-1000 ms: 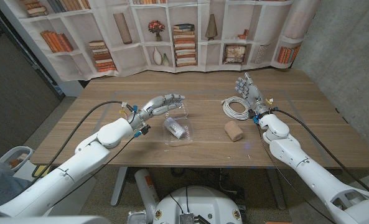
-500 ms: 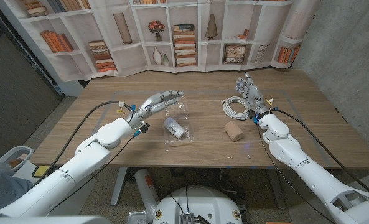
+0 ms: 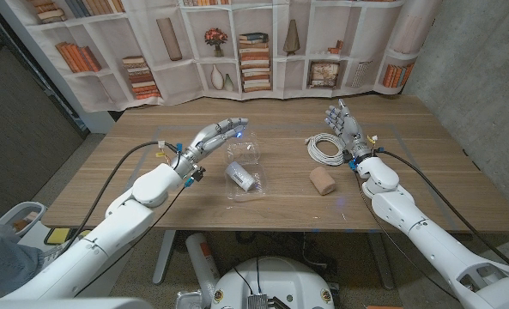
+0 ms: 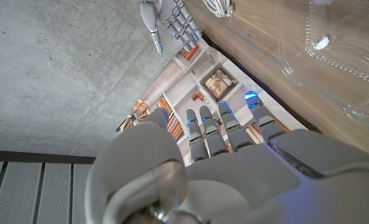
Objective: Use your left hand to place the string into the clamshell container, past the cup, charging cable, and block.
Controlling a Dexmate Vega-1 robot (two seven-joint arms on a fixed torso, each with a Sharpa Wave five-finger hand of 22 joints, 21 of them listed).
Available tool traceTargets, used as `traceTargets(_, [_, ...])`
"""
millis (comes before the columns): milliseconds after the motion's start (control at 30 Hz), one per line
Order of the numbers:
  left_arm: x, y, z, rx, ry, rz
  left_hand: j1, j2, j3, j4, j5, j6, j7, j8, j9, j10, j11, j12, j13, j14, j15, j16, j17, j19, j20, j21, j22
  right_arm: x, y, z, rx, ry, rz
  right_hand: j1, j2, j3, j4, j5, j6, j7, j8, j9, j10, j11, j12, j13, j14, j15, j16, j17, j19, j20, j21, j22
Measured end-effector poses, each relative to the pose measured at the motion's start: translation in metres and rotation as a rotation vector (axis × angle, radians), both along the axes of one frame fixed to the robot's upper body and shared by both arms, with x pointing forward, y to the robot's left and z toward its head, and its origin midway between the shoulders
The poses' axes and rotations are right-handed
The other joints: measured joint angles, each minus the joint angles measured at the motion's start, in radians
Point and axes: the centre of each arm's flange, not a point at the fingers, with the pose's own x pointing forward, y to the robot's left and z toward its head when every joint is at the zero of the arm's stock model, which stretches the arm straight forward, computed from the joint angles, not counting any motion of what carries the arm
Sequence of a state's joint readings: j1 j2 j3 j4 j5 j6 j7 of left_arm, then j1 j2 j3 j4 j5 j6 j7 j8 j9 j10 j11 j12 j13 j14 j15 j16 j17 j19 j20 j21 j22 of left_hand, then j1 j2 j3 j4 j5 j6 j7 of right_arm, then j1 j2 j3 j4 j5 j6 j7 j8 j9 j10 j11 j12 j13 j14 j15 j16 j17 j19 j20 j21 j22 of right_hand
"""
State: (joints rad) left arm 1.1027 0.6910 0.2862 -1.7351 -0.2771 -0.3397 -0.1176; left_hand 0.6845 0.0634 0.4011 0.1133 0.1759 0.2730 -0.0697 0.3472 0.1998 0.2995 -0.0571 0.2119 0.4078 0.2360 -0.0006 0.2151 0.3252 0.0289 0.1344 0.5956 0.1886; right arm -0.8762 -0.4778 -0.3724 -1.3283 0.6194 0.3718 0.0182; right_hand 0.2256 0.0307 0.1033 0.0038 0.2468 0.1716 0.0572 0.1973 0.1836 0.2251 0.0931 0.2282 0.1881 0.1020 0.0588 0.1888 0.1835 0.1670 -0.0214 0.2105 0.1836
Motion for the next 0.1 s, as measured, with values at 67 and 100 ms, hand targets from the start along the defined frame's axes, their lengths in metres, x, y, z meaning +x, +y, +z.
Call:
traceTargets(67, [-0.0002,0.0019,-0.0009,-0.016,-0.003,-0.002,0.000,0.000,-0.001,0.001,0.000,0.000,0.000,0.000,0.000,-0.002,0.002,0.000,0.000,0.000,0.000,0.000,-0.001,-0.004,0.004,0.000,0.000,-0.0003,0.0000,0.0003,0.000,-0.001,0.000,0.000,0.000,0.000,0.000,0.000,0.000,0.000,0.000,0.000,0.000,0.000,0.000,0.000,0.000,0.000,0.000,0.000,0.000,0.000,0.000,0.000])
traceTargets(100, [-0.0004,0.0027,-0.0013,-0.025,-0.005,-0.004,-0.005,0.003,-0.003,0.003,0.000,0.000,0.000,-0.004,0.000,-0.004,0.004,0.000,0.000,0.000,0.000,0.000,-0.001,-0.004,0.004,0.000,0.000,-0.0006,0.0001,0.0007,0.001,-0.002,0.000,0.000,0.000,0.000,0.000,0.000,0.000,0.000,0.000,0.000,0.000,0.000,0.000,0.000,0.000,0.000,0.000,0.000,0.000,0.000,0.000,0.000])
